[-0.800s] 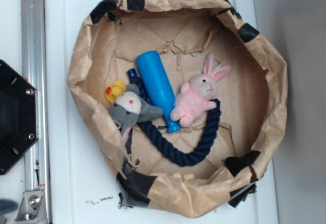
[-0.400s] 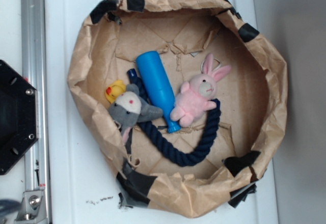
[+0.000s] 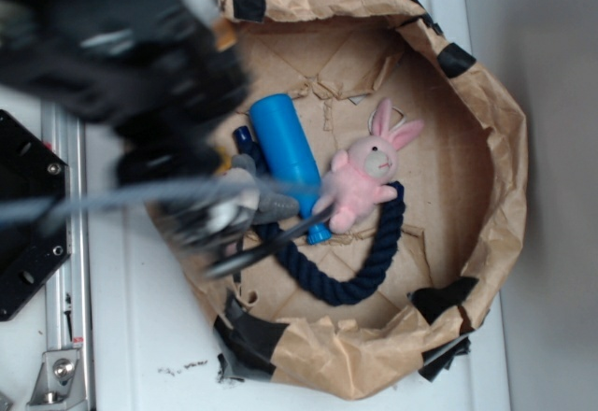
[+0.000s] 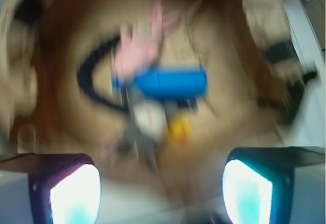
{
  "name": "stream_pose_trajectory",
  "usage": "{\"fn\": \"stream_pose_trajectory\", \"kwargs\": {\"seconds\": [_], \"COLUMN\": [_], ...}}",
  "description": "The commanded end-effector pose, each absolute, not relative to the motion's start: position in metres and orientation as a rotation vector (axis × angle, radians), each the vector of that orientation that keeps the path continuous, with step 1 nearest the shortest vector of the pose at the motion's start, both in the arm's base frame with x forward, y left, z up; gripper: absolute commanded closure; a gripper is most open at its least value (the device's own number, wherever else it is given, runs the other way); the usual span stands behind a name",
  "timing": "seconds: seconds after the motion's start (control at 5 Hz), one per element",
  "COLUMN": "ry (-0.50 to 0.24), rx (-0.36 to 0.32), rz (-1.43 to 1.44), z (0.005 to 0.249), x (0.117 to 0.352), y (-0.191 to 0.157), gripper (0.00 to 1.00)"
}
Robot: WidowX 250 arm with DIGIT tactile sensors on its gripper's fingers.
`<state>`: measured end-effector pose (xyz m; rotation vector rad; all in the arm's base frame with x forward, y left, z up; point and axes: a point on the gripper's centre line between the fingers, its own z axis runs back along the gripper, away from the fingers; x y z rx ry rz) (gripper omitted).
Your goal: Grab the pink bunny.
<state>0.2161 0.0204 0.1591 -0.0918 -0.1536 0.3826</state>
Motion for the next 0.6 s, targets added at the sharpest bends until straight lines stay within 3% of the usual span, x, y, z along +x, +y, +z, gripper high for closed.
{"fn": "stream_pose_trajectory", "kwargs": {"seconds": [0.0,0.2,0.4], "ry": [-0.243,-0.172,-0.021], "rx": [-0.09,-0.05,-0.091], "rz": [0.406,0.207,0.012], "z": [0.11,0.057,0.008], "x": [0.287,0.302,0.297], "y": [0.02,-0.005,-0.025], "gripper": [0.0,0.0,0.0]}}
